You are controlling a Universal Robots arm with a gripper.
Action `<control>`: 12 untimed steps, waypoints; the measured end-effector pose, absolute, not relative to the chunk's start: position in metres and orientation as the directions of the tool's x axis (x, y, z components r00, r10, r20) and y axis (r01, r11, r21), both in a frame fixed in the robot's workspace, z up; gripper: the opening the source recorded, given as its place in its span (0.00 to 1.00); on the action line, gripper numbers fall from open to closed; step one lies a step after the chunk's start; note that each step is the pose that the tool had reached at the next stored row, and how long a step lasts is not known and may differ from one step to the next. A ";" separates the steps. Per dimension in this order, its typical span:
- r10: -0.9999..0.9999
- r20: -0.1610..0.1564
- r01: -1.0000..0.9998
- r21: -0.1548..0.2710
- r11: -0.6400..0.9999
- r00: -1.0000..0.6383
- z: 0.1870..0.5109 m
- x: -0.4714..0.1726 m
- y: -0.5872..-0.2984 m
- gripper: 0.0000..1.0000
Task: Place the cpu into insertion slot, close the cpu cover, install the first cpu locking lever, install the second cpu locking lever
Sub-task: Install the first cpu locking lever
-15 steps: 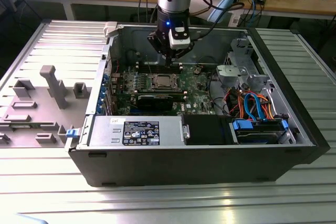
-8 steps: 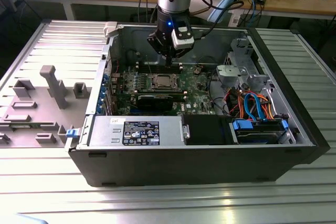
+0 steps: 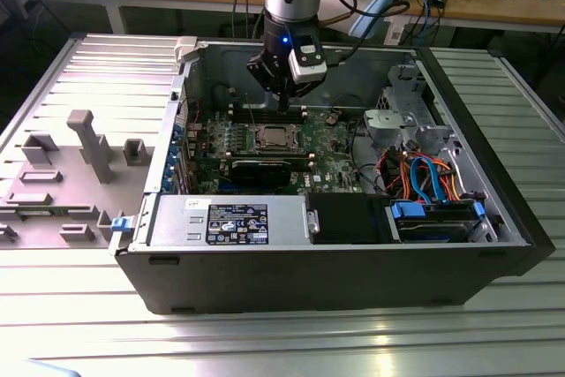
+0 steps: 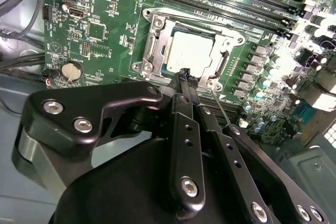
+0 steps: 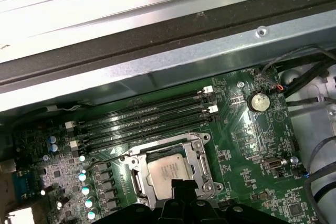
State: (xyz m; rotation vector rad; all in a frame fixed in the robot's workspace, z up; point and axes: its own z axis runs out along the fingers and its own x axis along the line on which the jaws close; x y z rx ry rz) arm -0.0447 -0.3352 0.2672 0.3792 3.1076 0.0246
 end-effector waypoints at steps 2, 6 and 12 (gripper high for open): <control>0.218 -0.009 0.218 0.017 0.976 -0.976 0.267 -0.045 -0.335 0.11; 0.118 -0.009 0.118 0.017 0.993 -0.993 0.267 -0.045 -0.335 0.11; 0.018 -0.009 0.018 0.017 1.000 -1.000 0.266 -0.045 -0.335 0.11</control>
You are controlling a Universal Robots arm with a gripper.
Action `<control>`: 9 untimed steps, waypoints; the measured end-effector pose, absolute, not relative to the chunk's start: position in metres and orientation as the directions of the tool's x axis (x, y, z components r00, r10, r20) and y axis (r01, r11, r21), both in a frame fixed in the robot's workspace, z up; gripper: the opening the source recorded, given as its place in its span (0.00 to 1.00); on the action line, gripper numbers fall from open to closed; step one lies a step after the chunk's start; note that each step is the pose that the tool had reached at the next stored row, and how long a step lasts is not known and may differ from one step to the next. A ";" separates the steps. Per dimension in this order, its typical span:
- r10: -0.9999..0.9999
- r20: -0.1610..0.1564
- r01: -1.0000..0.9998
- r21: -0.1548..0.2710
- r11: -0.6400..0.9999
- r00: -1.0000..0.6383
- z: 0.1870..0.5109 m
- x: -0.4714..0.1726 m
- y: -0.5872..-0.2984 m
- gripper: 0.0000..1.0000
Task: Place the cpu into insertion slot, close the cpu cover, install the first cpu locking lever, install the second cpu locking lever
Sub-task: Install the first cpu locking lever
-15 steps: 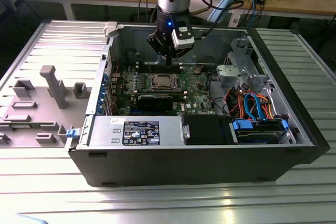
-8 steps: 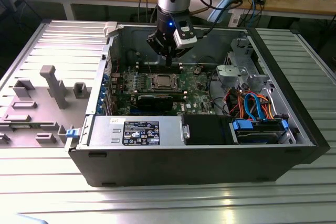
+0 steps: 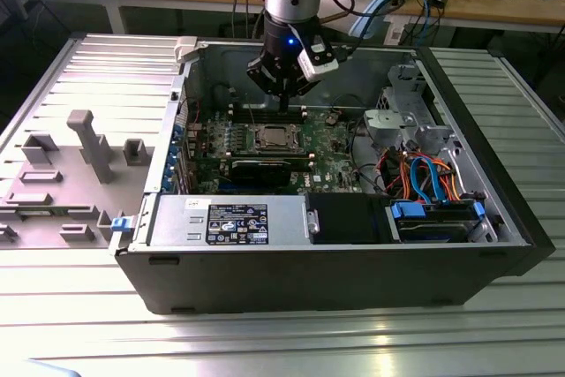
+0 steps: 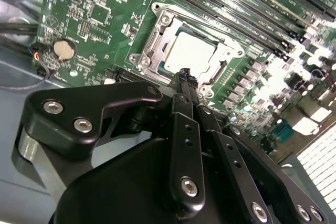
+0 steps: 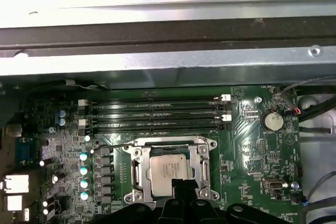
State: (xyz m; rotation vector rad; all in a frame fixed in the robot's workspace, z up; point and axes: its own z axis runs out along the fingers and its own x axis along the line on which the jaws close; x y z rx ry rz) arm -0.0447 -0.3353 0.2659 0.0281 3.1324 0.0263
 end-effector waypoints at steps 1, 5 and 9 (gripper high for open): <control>0.004 -0.009 0.004 0.017 1.000 -1.000 0.266 -0.045 -0.335 0.11; -0.009 -0.015 -0.009 0.017 1.000 -1.000 0.265 -0.050 -0.335 0.11; -0.009 -0.015 -0.009 0.018 1.000 -1.000 0.265 -0.056 -0.335 0.11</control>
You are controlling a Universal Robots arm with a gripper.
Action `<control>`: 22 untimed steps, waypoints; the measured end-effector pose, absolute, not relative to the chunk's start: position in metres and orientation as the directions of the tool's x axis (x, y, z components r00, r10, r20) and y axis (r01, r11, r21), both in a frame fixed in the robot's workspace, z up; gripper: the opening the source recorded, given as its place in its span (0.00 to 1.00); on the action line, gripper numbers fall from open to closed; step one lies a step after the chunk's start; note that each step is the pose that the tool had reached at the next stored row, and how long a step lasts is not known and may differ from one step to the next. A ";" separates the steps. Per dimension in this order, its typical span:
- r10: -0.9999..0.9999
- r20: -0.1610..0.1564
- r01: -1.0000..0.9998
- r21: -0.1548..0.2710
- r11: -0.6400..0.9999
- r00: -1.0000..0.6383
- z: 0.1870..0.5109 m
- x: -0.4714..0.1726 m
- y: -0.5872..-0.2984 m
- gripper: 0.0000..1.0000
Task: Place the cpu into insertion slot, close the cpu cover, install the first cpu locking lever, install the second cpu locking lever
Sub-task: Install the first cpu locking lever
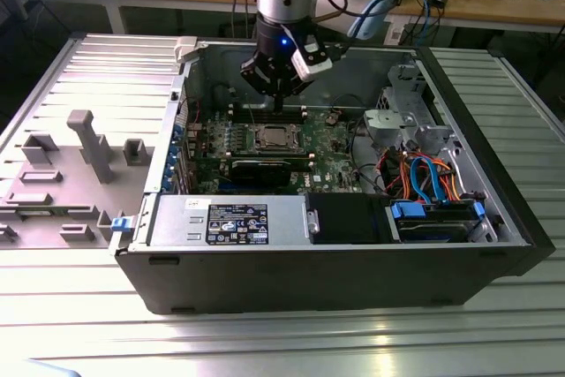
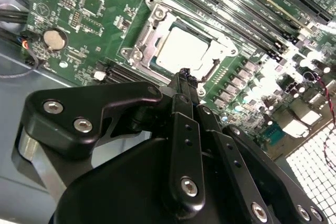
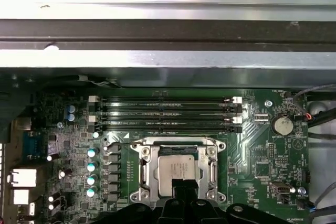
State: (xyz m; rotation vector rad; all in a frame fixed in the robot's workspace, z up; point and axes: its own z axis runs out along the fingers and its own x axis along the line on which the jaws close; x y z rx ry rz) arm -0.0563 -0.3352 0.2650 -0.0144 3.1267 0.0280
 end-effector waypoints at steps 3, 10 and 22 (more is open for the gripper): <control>-0.009 -0.015 -0.009 0.017 1.000 -1.000 0.265 -0.059 -0.336 0.11; -0.009 -0.015 -0.010 0.018 1.000 -1.000 0.263 -0.076 -0.338 0.11; -0.011 -0.033 -0.012 0.018 1.000 -0.999 0.260 -0.110 -0.338 0.11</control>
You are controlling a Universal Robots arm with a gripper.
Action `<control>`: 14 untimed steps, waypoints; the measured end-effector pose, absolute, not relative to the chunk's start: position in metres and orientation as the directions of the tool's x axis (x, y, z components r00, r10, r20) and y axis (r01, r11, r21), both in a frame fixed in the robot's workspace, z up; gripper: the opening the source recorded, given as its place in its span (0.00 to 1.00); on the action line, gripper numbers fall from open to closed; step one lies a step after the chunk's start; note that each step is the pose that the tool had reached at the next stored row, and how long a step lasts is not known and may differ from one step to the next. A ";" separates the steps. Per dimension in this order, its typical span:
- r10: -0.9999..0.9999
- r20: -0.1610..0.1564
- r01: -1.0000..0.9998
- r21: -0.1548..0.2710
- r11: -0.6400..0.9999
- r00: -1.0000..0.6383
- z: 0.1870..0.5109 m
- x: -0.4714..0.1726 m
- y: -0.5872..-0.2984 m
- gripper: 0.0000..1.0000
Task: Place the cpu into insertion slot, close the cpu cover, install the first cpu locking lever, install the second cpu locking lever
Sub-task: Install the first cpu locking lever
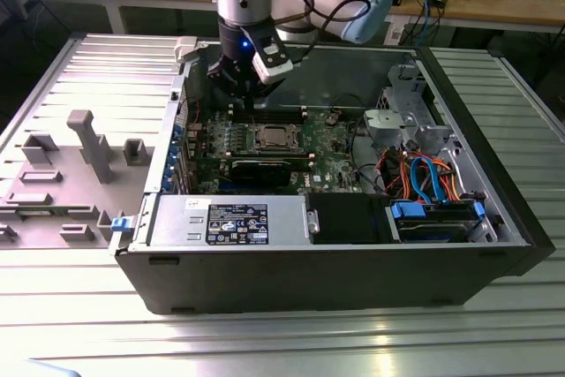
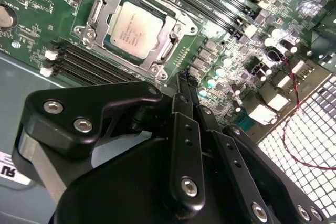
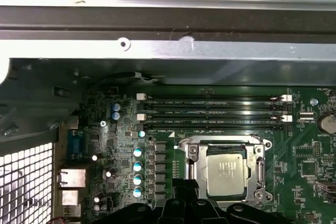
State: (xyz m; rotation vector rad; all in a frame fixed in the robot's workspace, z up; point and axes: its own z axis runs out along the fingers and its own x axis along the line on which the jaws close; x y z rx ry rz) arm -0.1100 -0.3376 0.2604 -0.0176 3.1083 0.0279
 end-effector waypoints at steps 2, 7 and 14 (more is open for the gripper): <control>-0.021 -0.033 -0.021 0.018 1.000 -0.999 0.260 -0.111 -0.338 0.11; -0.054 -0.033 -0.054 0.019 0.998 -0.998 0.259 -0.118 -0.338 0.11; -0.055 -0.034 -0.055 0.019 0.998 -0.998 0.259 -0.122 -0.332 0.11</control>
